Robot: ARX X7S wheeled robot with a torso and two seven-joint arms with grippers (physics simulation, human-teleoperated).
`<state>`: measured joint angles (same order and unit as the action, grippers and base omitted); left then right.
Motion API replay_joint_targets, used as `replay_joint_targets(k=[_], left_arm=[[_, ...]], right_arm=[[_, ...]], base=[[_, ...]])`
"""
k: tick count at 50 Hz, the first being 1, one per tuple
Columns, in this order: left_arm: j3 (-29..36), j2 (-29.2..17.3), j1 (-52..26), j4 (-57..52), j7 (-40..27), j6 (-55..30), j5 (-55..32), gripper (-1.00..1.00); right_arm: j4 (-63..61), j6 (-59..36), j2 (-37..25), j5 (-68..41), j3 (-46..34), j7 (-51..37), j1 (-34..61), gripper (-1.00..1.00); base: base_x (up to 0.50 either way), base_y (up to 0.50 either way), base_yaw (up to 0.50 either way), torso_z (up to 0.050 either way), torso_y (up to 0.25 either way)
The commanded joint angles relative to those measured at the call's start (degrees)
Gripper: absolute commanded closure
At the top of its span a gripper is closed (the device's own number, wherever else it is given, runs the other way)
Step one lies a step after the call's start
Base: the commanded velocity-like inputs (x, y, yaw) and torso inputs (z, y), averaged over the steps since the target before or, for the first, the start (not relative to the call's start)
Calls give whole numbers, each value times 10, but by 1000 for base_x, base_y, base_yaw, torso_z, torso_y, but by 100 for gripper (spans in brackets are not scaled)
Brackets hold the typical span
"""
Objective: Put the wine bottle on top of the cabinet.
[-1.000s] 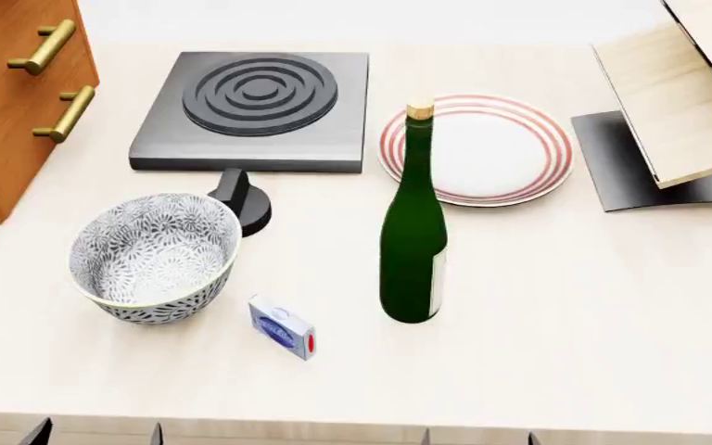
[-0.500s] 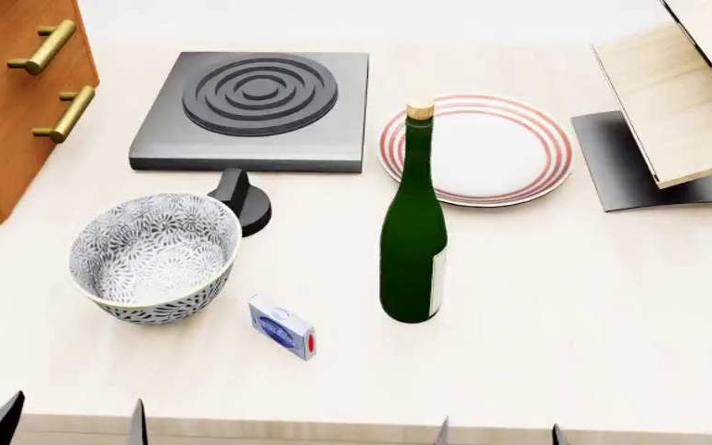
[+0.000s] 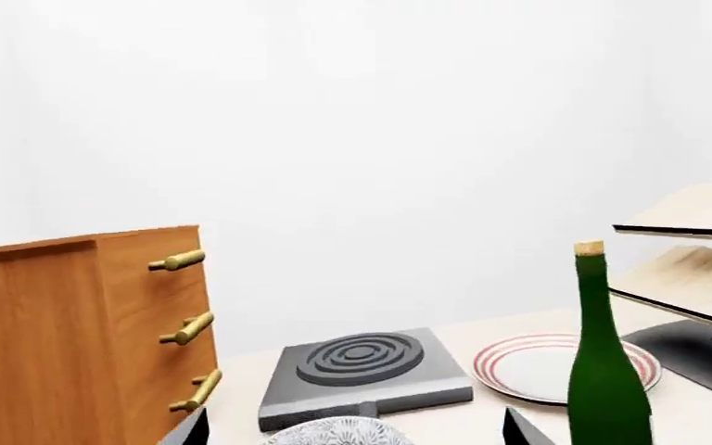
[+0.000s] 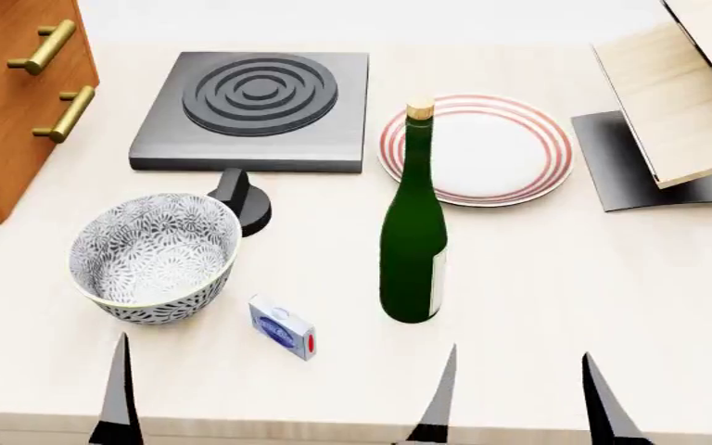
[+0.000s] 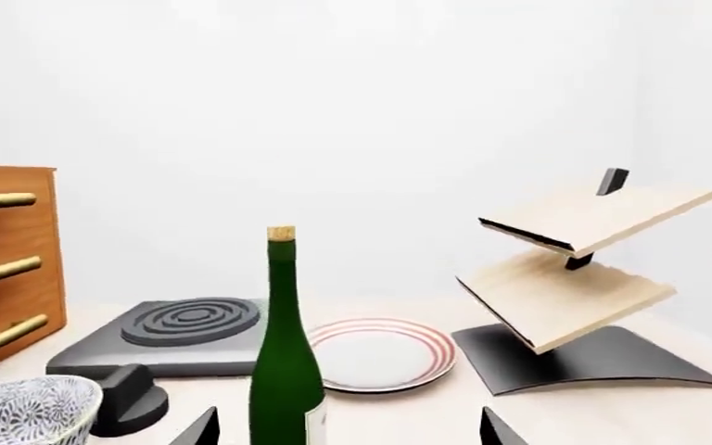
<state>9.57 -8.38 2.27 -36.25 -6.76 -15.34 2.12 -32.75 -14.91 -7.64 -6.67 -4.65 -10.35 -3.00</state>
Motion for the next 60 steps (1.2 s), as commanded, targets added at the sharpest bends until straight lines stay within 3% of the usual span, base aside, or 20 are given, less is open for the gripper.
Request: replay_joint_targets(k=[1, 18, 52, 60], left_arm=[[17, -6, -9, -102, -4, -67, 13, -100], [47, -8, -38, -218, -4, -157, 33, -100], [48, 11, -42, -235, 18, -176, 52, -100], [42, 17, -40, -236, 27, -175, 55, -100]], right_arm=[[-116, -64, -12, -16, 0, -16, 8, -100], [-208, -123, -25, -30, -4, -34, 29, -100], [-200, -141, -38, -35, -18, -54, 37, -100], [-201, -137, -39, -42, -15, -58, 36, -100]], base=[[0, 0, 0, 0, 0], [0, 0, 0, 0, 0], [2, 0, 0, 0, 0], [438, 0, 0, 0, 0]])
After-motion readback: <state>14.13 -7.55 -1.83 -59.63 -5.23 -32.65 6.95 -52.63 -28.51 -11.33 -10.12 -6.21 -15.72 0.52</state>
